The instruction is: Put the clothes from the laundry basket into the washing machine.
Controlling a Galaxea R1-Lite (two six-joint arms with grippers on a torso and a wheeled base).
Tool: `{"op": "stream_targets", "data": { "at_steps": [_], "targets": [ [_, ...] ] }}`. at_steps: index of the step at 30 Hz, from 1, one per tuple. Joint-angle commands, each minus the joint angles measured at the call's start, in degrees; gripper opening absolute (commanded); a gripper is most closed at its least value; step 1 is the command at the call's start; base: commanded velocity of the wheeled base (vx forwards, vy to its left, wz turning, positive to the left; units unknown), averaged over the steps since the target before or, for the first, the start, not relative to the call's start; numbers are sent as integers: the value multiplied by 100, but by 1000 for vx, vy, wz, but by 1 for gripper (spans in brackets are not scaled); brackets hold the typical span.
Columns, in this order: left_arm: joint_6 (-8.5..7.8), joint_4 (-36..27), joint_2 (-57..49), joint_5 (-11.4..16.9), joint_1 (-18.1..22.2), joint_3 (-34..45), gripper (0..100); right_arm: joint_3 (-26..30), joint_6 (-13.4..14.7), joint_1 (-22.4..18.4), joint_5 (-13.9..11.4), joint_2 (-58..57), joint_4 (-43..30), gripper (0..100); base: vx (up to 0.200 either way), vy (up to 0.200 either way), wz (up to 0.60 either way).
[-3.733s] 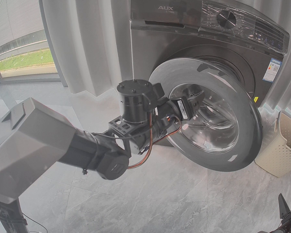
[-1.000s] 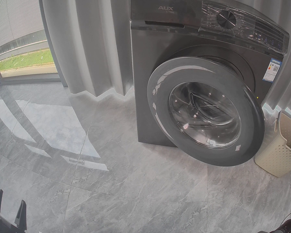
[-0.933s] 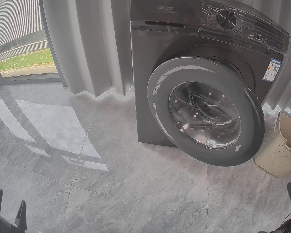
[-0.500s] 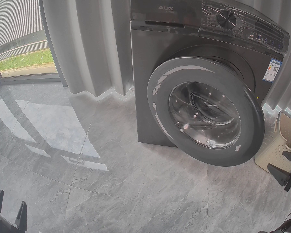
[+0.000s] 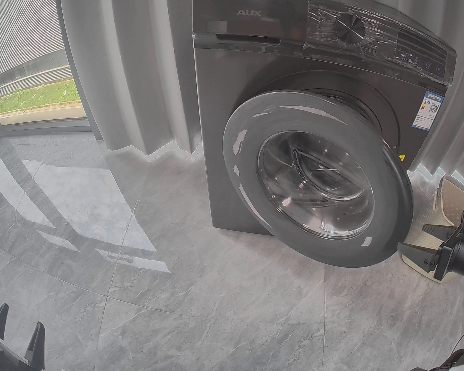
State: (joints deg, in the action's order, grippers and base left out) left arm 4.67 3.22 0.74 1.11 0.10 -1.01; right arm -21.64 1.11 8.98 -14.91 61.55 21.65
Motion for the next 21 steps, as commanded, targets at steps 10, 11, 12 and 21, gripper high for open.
{"op": "stream_targets", "data": {
  "at_steps": [10,11,12,21],
  "targets": [
    [16,3,-66,12,-1,84,100,-192,1120,604,23,1430,1245,100,0,0,0],
    [16,3,-66,12,-1,84,100,-174,1128,587,23,1500,1368,100,0,0,0],
    [16,12,-66,12,-1,84,100,-104,1137,481,50,1676,1755,100,0,0,0],
    [25,12,-66,12,-1,84,100,-139,1049,235,647,1896,2678,100,0,0,0]
  ]
}}
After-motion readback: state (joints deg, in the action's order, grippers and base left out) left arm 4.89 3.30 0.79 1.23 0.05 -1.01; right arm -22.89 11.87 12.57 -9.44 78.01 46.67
